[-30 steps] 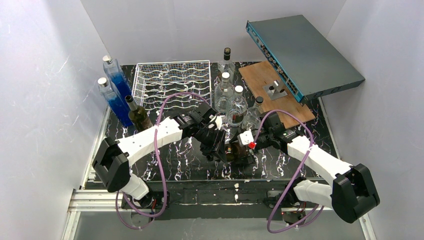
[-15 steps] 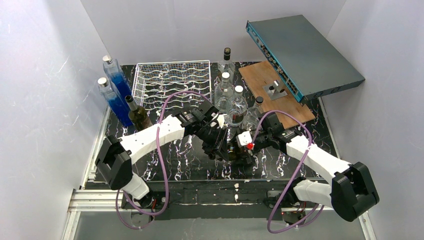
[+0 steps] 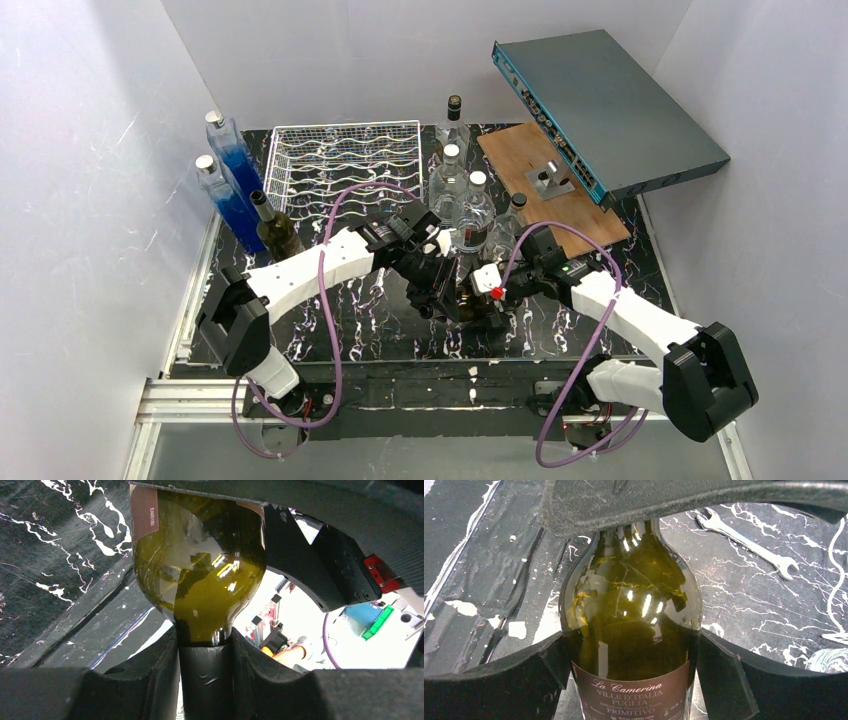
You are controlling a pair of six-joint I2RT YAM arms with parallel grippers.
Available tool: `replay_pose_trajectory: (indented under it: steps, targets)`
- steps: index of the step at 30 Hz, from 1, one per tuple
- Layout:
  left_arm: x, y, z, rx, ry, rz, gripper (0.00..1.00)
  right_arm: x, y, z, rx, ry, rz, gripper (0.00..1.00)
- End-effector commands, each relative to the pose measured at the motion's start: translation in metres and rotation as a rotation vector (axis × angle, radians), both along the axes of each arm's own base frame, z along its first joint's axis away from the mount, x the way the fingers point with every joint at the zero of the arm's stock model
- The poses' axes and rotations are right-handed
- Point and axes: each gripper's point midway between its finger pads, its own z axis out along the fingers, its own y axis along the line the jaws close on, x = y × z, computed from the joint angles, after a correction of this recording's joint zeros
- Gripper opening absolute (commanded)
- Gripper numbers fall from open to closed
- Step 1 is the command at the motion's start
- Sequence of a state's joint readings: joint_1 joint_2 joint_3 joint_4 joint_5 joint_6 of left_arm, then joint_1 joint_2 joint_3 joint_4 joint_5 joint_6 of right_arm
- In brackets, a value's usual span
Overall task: Take the wine bottle off the wine rack
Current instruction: Place the wine bottle at the center of the board.
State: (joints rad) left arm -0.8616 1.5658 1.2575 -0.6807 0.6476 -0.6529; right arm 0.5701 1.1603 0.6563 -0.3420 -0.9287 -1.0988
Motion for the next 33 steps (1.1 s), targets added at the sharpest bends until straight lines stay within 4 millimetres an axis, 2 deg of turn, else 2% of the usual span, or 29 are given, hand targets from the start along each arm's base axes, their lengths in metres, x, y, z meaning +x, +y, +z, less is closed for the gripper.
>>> replay_pose_trajectory:
  steps: [1,6,10,13,20,28,33]
  targets:
    - [-0.001,-0.013,0.036,-0.132,-0.037,-0.043,0.0,-0.002,0.003,0.002,0.013,0.006,0.016,0.89]
    - [-0.003,-0.011,0.033,-0.125,-0.033,-0.042,0.02,-0.003,0.004,0.005,0.017,0.013,0.023,0.75]
    - [-0.003,-0.01,0.031,-0.119,-0.035,-0.042,0.05,-0.004,0.004,0.005,0.016,0.018,0.025,0.58]
    - [-0.003,-0.009,0.029,-0.113,-0.033,-0.04,0.12,-0.003,0.005,0.006,0.017,0.02,0.025,0.49]
    - [-0.002,-0.007,0.029,-0.113,-0.048,-0.036,0.34,-0.003,0.006,0.005,0.014,0.027,0.024,0.43]
    - [-0.002,-0.003,0.03,-0.112,-0.061,-0.03,0.68,-0.004,0.006,0.005,0.017,0.035,0.026,0.41]
    - [-0.003,0.001,0.031,-0.111,-0.083,-0.022,0.81,-0.004,0.007,0.008,0.022,0.04,0.028,0.39]
